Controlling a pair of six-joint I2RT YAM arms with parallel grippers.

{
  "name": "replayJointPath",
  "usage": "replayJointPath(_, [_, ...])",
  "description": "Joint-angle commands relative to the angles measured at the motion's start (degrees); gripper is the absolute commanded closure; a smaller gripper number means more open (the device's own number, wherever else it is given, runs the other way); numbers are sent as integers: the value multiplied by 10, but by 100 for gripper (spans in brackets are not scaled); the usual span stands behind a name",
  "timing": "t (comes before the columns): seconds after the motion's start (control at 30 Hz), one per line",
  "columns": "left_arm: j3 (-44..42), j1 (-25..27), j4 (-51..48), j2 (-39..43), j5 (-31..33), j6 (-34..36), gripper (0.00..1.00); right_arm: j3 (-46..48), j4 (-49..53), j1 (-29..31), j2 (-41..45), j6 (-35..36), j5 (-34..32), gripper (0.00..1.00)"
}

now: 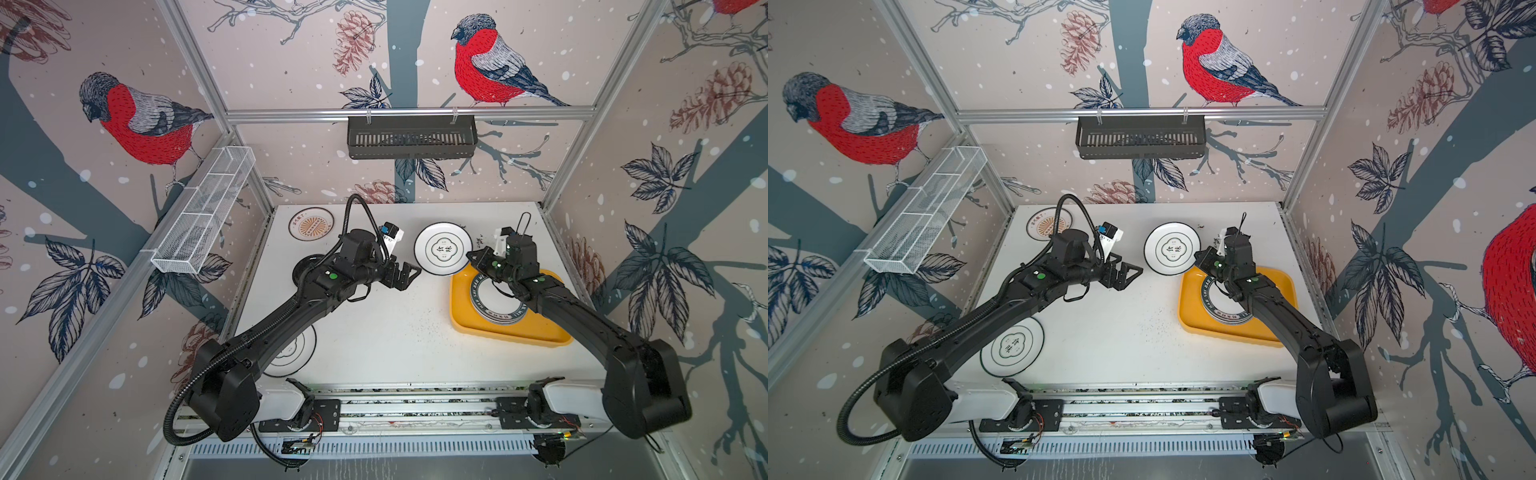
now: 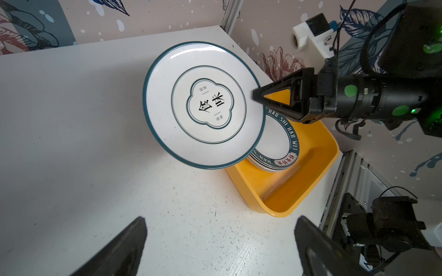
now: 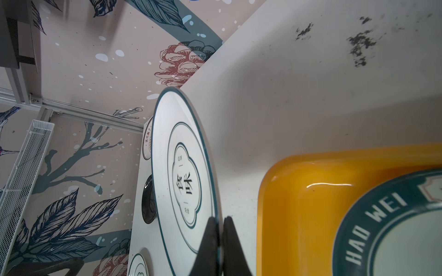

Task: Place the plates into the plastic bin on the countertop
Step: 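Carry the white plate over the bin with the right gripper while the left draws back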

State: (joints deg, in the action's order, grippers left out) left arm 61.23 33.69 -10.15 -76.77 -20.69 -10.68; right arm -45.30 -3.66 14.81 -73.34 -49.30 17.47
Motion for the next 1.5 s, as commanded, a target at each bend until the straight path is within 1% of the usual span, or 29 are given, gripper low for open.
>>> replayJointPath(0.0, [32, 3, -15, -18, 41, 14, 4, 11, 13, -17, 37, 4, -8, 99])
replayJointPath(0.07, [63, 3, -34, -33, 56, 7, 4, 24, 23, -29, 62, 5, -12, 99])
replayJointPath(0.13, [75, 3, -28, -40, 62, 3, 3, 41, 31, -41, 95, 2, -21, 99])
replayJointPath(0.23, [50, 5, 14, -37, 56, 8, 4, 62, 60, -57, 142, -4, -31, 99])
replayJointPath(0.33, [34, -4, -3, -33, 35, -12, 3, 76, 108, -67, 195, -9, -48, 99])
replayJointPath(0.37, [21, -1, 2, -28, 39, -8, 3, 81, 118, -69, 211, -13, -56, 99])
replayJointPath(0.43, [11, 19, 2, -16, 73, 11, 4, 96, 132, -75, 244, -21, -64, 99])
replayJointPath(0.53, [16, 26, -6, -10, 73, 15, 4, 109, 144, -89, 274, -27, -60, 99])
replayJointPath(0.73, [10, 27, 0, -6, 80, 17, 3, 102, 173, -97, 288, -28, -56, 99])
replayJointPath(0.9, [12, 27, -3, -10, 79, 14, 4, 113, 170, -96, 296, -35, -42, 99])
replayJointPath(1.2, [8, 38, -4, -15, 100, 17, 3, 133, 197, -97, 309, -31, -43, 99])
replayJointPath(1.37, [13, 64, -16, -12, 139, 32, 4, 161, 197, -97, 326, -35, -36, 99])
replayJointPath(1.47, [23, 76, -32, -7, 163, 36, 3, 168, 199, -98, 329, -32, -42, 99])
